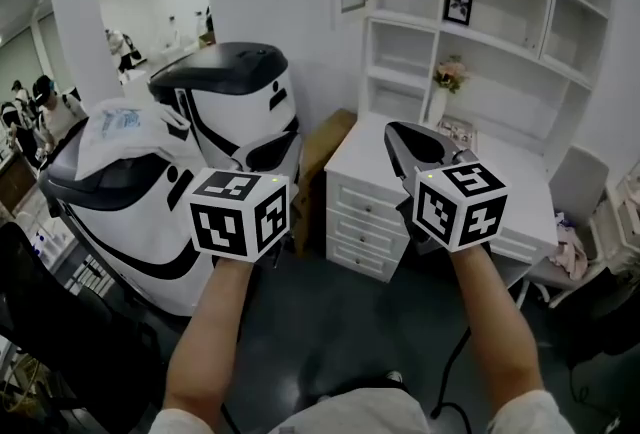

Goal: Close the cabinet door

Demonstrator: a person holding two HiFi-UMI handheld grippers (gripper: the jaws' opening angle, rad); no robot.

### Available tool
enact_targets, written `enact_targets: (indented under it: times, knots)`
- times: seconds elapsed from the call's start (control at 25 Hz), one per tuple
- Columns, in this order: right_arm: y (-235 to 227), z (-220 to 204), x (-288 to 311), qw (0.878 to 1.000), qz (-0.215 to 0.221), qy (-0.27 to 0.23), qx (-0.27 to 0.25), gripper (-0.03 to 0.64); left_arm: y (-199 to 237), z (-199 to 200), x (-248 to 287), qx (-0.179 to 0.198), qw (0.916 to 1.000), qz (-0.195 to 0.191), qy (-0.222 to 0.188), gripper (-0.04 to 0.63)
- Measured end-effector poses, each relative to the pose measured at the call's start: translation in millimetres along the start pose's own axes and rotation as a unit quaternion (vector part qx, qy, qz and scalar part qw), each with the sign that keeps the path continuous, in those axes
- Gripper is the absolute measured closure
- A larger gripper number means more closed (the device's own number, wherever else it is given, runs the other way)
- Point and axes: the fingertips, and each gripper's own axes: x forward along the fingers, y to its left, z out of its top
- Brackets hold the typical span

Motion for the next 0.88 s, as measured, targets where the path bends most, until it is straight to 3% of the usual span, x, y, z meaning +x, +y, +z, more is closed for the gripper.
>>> enact_targets:
  times: [0.88]
  knots:
    - [-11.4,-11.2,53.7,1.0,0.011,-0.006,0.008,0.486,25.0,-19.7,41.9,0.001,0.9999,0.007,0.015,0.598]
